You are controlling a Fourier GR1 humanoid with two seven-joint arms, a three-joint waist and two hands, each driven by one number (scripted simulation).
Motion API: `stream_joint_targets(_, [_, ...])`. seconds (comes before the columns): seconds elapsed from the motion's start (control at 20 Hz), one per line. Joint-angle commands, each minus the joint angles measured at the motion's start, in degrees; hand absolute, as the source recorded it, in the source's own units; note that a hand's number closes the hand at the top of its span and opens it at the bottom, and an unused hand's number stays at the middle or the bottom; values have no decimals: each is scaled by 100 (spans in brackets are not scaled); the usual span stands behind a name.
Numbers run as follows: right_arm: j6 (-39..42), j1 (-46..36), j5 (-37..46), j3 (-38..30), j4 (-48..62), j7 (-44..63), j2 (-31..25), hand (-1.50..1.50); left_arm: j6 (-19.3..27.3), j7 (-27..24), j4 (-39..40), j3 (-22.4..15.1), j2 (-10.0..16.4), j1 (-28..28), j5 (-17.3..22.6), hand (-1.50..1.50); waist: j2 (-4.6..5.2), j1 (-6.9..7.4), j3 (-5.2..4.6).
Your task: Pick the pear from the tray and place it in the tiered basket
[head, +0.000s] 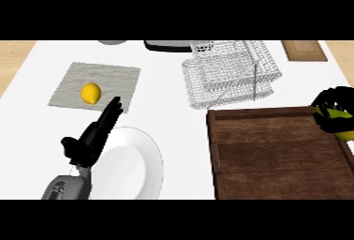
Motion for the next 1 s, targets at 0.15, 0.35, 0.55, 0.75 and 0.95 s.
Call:
stream_joint_targets(0.15, [-1031,-514,-564,-1164,1376,-2076,-705,150,-84,-44,110,27,3,-136,34,0,69,104,24])
stream_joint_targets(0.35, [-401,-1022,-1412,-1716,1824,-2682,-524,150,28,152,-73,-95,-65,-133,-78,0,4,106,13])
stream_joint_targets(0.55, [-298,-1864,-1468,-1866,2229,-3013,-700,150,-23,-28,137,-17,-54,-116,-58,0,5,122,-3])
stream_joint_targets(0.75, [61,-2444,-1376,-1742,2592,-3068,-706,150,272,75,156,-28,-251,-333,-223,0,-21,19,-10])
stream_joint_targets(0.95, [408,-3480,-1435,-1783,2767,-2170,-619,150,-72,406,-138,129,68,-174,24,0,-28,63,-14])
